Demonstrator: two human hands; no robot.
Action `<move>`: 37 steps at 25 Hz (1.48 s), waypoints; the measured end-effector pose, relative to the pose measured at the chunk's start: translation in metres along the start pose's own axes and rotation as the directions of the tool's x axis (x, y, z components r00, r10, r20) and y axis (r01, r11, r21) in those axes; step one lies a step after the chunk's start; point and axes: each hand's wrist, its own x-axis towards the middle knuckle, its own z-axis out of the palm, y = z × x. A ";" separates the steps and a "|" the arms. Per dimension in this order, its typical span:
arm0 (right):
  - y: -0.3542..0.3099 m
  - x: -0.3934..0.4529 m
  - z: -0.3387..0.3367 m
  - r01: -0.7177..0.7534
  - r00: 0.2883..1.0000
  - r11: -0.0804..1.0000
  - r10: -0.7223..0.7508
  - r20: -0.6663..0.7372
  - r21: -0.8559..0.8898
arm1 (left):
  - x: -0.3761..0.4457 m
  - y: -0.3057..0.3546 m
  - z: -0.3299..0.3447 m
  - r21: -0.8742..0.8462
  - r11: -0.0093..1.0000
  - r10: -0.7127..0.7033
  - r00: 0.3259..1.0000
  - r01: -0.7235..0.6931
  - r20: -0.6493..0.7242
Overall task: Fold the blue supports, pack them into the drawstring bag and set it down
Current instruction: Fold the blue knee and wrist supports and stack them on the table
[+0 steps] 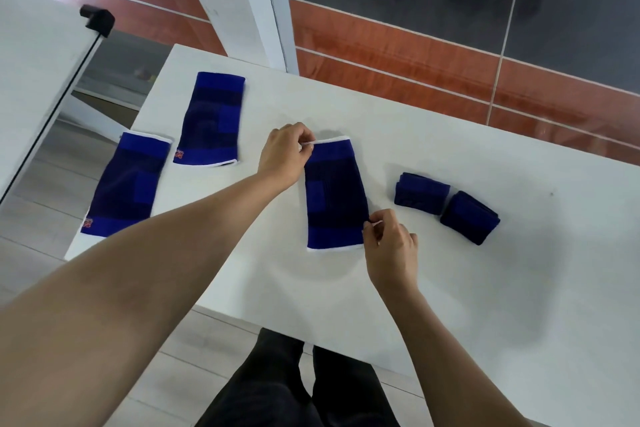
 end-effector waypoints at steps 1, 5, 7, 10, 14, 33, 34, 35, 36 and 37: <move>0.002 0.001 -0.001 0.009 1.000 1.000 -0.009 -0.011 0.006 | 0.001 0.001 0.002 0.008 1.000 -0.008 1.000 0.008 -0.001; 0.003 0.007 -0.001 -0.002 1.000 0.999 0.001 0.009 0.036 | 0.001 0.001 0.009 0.006 0.998 -0.055 0.998 0.055 0.006; 0.003 0.009 0.000 -0.005 1.000 1.000 0.005 0.008 0.023 | 0.000 -0.001 0.012 0.003 0.997 -0.071 0.997 0.071 0.000; 0.006 0.011 0.002 -0.005 1.000 1.000 0.005 0.008 -0.006 | 0.000 -0.001 0.014 0.005 0.996 -0.086 0.996 0.086 -0.010; 0.006 0.012 0.004 -0.009 0.999 1.000 0.009 0.039 -0.010 | 0.003 0.001 0.015 0.004 0.993 -0.121 0.993 0.121 0.006; -0.001 -0.036 0.007 -0.029 0.982 0.996 0.013 0.189 0.080 | -0.148 0.000 0.035 -0.243 0.910 -0.329 0.942 0.336 0.067; 0.001 -0.038 0.005 -0.017 0.981 0.995 -0.001 0.192 0.095 | -0.147 0.001 0.031 -0.252 0.903 -0.340 0.938 0.347 0.071; 0.004 -0.040 0.003 0.000 0.982 0.995 -0.018 0.187 0.098 | -0.147 0.002 0.027 -0.267 0.894 -0.350 0.933 0.359 0.081; 0.008 -0.041 0.001 0.033 0.986 0.997 -0.045 0.163 0.073 | -0.147 0.000 0.025 -0.298 0.877 -0.362 0.926 0.377 0.104; 0.013 -0.042 0.000 0.088 0.988 0.996 -0.088 0.127 0.009 | -0.147 -0.003 0.023 -0.344 0.850 -0.376 0.917 0.399 0.135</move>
